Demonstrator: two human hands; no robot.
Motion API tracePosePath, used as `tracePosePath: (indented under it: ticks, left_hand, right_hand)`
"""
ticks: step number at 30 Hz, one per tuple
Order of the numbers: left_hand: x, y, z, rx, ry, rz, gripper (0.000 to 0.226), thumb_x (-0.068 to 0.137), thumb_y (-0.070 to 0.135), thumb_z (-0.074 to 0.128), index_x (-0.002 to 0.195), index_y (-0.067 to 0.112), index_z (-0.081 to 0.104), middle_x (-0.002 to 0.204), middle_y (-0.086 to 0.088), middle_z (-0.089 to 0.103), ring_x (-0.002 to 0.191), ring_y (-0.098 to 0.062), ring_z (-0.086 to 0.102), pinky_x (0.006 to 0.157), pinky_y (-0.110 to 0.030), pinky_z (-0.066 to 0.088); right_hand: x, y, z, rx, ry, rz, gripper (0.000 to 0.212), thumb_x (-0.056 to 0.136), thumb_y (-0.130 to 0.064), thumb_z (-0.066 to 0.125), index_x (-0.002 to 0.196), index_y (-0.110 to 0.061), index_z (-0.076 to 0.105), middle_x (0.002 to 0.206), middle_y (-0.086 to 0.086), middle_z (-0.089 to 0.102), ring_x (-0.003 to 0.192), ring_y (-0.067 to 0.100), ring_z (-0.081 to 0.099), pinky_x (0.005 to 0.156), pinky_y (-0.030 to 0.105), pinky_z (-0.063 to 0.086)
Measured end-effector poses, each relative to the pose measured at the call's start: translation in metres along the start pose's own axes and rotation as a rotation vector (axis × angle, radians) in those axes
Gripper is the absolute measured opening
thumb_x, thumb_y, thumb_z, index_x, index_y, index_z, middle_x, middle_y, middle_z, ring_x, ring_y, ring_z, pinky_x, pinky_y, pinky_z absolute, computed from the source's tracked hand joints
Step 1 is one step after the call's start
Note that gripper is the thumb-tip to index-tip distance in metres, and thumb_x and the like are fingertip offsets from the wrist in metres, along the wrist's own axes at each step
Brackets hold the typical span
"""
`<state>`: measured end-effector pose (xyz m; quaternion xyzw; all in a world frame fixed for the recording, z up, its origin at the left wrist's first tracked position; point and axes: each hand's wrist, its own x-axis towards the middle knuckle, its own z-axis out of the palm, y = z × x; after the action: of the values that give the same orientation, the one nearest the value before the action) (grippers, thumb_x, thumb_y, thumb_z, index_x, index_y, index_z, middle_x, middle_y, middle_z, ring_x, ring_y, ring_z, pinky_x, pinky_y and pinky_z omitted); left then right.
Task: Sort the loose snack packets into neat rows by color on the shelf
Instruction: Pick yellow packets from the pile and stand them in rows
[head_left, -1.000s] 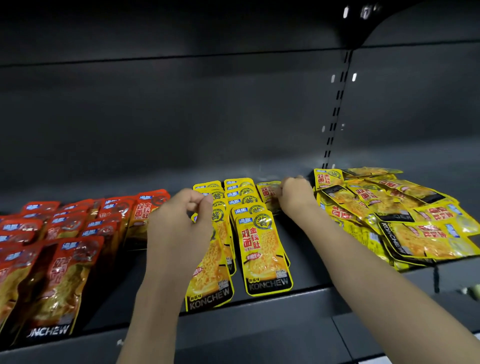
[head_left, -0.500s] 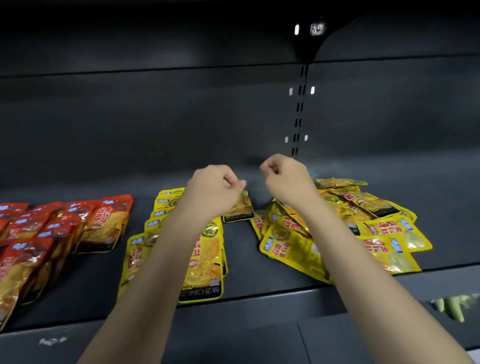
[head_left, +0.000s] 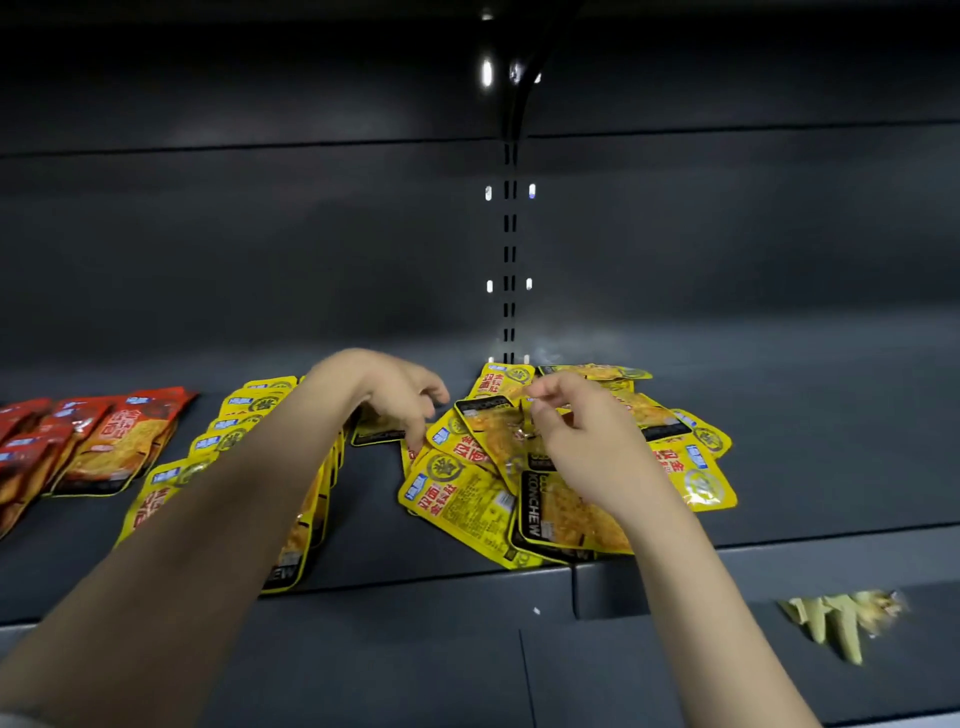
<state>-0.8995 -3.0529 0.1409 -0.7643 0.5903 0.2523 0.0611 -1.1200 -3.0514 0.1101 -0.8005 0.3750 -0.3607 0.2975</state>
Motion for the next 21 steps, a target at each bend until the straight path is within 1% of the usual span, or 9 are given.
tracePosePath:
  ticks: [1,3,7,10,12,14,15,19,21]
  left_hand:
    - [-0.001,0.002,-0.001,0.006,-0.023,-0.005,0.079,0.076,0.006,0.075,0.143,0.012,0.033,0.119,0.002,0.051,0.113,-0.018,0.050,0.102,-0.031,0.041]
    - [-0.003,0.004,0.000,0.033,-0.048,-0.014,0.081,0.074,0.008,0.077,0.142,0.014,0.034,0.115,0.004,0.054,0.111,-0.018,0.052,0.103,-0.033,0.041]
    - [-0.007,0.014,0.002,0.063,-0.049,-0.005,0.067,0.072,0.010,0.079,0.131,0.017,0.048,0.099,0.008,0.057,0.096,-0.015,0.054,0.091,-0.030,0.043]
    - [-0.011,0.018,0.001,0.062,-0.025,-0.022,0.063,0.072,0.009,0.079,0.127,0.015,0.049,0.086,0.012,0.052,0.085,-0.012,0.051,0.078,-0.025,0.040]
    - [-0.011,0.018,0.002,0.058,-0.004,-0.033,0.053,0.071,0.010,0.080,0.119,0.010,0.058,0.077,0.011,0.053,0.072,-0.010,0.050,0.069,-0.024,0.039]
    - [-0.009,0.016,0.003,0.031,0.052,-0.036,0.040,0.071,0.011,0.080,0.109,0.007,0.066,0.065,0.007,0.053,0.060,-0.010,0.047,0.062,-0.024,0.037]
    - [-0.009,0.016,0.004,0.015,0.092,-0.048,0.036,0.072,0.011,0.080,0.106,0.007,0.067,0.062,0.006,0.051,0.057,-0.010,0.046,0.059,-0.023,0.037]
    - [-0.011,0.017,0.007,0.000,0.163,-0.094,0.025,0.077,0.010,0.075,0.100,0.010,0.066,0.063,0.003,0.050,0.055,-0.010,0.046,0.048,-0.019,0.036]
    - [-0.011,0.017,0.009,-0.024,0.193,-0.100,0.016,0.080,0.010,0.072,0.094,0.014,0.067,0.070,0.002,0.058,0.062,-0.011,0.052,0.051,-0.018,0.040]
  right_hand:
    - [0.000,0.002,-0.003,0.005,-0.004,-0.001,0.015,0.096,-0.017,0.048,0.105,-0.023,0.058,0.105,0.003,0.059,0.077,0.011,0.051,0.072,0.031,0.046]
    - [0.001,0.007,-0.007,0.019,-0.009,-0.004,0.016,0.096,-0.017,0.047,0.108,-0.022,0.058,0.108,0.000,0.057,0.063,0.003,0.044,0.059,0.022,0.039]
    - [0.005,0.012,-0.010,0.017,-0.014,0.001,0.018,0.097,-0.018,0.047,0.111,-0.022,0.058,0.110,-0.001,0.057,0.068,-0.002,0.043,0.063,0.017,0.036]
    - [0.006,0.014,-0.011,0.006,-0.024,-0.010,0.019,0.096,-0.017,0.047,0.112,-0.021,0.057,0.108,-0.001,0.057,0.070,-0.003,0.043,0.058,-0.001,0.029]
    - [0.006,0.015,-0.011,0.015,-0.035,-0.013,0.018,0.096,-0.018,0.048,0.111,-0.022,0.057,0.107,-0.001,0.057,0.069,-0.001,0.043,0.059,0.004,0.031]
    - [0.006,0.016,-0.010,0.028,-0.049,-0.006,0.017,0.096,-0.018,0.048,0.109,-0.023,0.057,0.106,-0.001,0.057,0.072,0.005,0.045,0.064,0.020,0.035]
    - [0.006,0.016,-0.009,0.034,-0.056,-0.003,0.017,0.095,-0.019,0.048,0.109,-0.024,0.056,0.106,0.000,0.057,0.075,0.010,0.046,0.067,0.023,0.035]
    - [0.006,0.017,-0.005,0.060,-0.076,-0.015,0.017,0.095,-0.019,0.049,0.110,-0.023,0.057,0.107,0.001,0.056,0.076,0.013,0.046,0.061,0.027,0.039]
    - [0.006,0.018,-0.005,0.046,-0.083,-0.017,0.017,0.095,-0.020,0.049,0.110,-0.023,0.057,0.106,0.001,0.056,0.077,0.012,0.046,0.064,0.026,0.037]
